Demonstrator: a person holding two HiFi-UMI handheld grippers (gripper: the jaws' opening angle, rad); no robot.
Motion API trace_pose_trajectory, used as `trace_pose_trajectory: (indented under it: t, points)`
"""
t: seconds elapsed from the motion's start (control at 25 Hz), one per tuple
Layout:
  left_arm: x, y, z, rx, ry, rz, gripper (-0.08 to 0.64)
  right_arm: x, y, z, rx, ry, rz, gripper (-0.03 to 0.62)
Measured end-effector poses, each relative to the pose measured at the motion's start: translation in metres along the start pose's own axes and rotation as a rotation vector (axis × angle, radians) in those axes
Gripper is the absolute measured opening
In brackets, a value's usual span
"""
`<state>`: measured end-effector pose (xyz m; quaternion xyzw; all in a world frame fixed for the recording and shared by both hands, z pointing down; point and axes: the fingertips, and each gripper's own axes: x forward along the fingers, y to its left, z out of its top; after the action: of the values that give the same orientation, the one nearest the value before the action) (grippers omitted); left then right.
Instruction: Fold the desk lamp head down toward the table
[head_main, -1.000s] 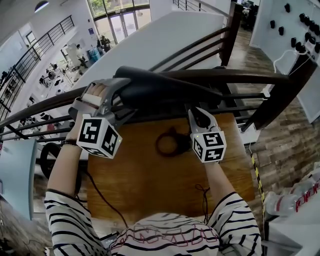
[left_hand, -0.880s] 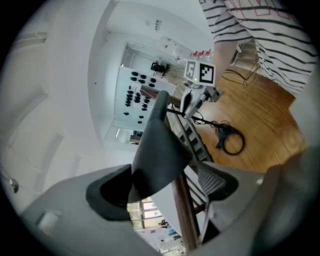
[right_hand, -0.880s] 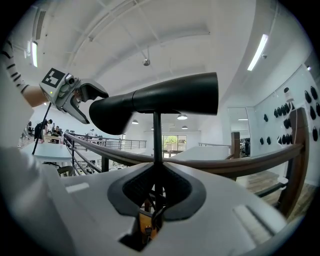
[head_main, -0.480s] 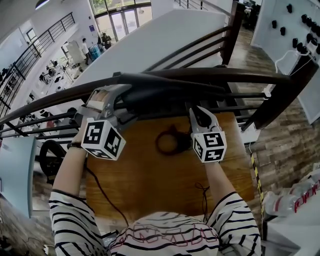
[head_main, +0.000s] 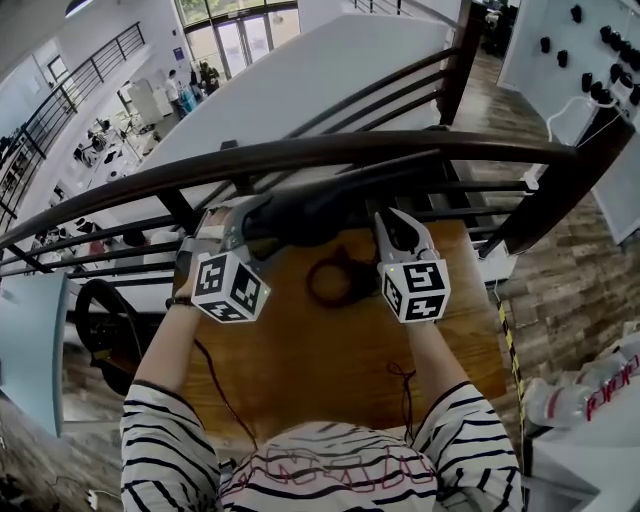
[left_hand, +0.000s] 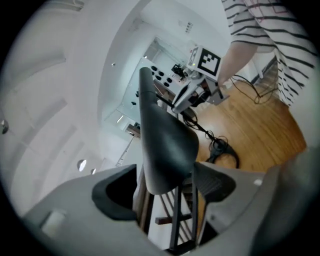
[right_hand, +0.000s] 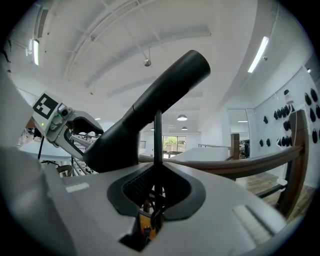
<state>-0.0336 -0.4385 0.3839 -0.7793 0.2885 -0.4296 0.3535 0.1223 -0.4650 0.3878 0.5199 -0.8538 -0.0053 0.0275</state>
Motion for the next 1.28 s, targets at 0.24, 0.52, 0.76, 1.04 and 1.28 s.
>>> trace_pose_trajectory:
  t: [0.24,0.52,0.76,1.04,1.28]
  points:
    - [0.013,-0.019,-0.004,-0.121,-0.033,0.007,0.333,0.0,0.0,0.0,-0.001,-0.005,-0.001,0.037]
    - [0.026,-0.036,0.0,-0.205,-0.062,-0.004,0.33,0.001,0.0,-0.002,0.0,-0.009,-0.002,0.037]
    - [0.034,-0.045,0.004,-0.251,-0.083,-0.004,0.33,0.002,-0.001,-0.002,-0.002,-0.008,0.001,0.037]
    - [0.042,-0.059,0.008,-0.296,-0.1,-0.026,0.33,0.002,0.001,-0.004,-0.007,-0.006,0.002,0.037]
    - [0.051,-0.065,0.013,-0.328,-0.112,-0.044,0.33,0.004,0.0,-0.003,-0.006,-0.007,0.002,0.037]
